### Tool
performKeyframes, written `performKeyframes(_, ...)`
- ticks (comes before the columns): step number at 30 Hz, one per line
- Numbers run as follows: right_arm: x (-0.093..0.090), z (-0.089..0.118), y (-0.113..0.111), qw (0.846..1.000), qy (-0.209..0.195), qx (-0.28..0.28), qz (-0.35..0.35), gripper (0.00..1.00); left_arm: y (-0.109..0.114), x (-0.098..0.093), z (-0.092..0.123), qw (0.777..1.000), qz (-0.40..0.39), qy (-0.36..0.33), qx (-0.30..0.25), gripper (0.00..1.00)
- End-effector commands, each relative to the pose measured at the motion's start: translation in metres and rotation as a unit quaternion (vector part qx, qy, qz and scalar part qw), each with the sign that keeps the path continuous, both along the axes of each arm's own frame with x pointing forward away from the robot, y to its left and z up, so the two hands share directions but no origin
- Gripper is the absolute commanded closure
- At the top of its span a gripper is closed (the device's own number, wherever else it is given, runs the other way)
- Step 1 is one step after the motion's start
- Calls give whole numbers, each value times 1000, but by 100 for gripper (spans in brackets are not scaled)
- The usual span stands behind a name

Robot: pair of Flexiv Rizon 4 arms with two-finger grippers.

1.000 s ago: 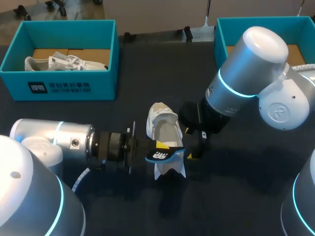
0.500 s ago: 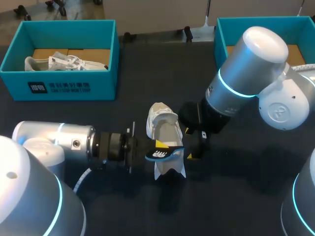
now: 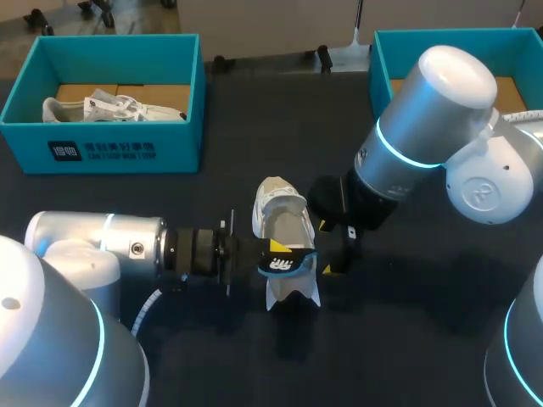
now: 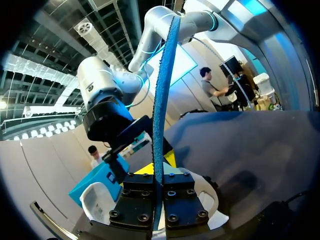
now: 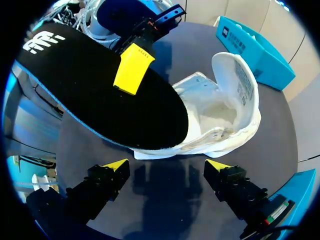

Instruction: Take the shoe out of the shoebox, open the shoe tongue, remove and reinsert the insole, then place the shoe into the shoebox

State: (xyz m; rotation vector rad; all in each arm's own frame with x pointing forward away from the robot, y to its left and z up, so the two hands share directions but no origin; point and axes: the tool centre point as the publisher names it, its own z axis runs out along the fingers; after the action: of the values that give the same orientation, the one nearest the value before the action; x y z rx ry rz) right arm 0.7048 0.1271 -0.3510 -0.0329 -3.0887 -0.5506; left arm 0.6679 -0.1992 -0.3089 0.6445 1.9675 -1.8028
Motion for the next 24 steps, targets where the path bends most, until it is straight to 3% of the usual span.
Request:
performKeyframes(1, 0, -1, 0, 1000, 0, 1, 0, 0, -6, 1, -9, 1000, 7, -1, 6, 100)
performKeyframes(18, 0, -1, 0, 1000, 0, 1, 0, 0, -9, 26, -42, 998, 44, -9, 33, 100)
performKeyframes(24, 0, -1, 0, 1000, 0, 1, 0, 0, -10, 30, -44, 998, 58, -11, 34, 100)
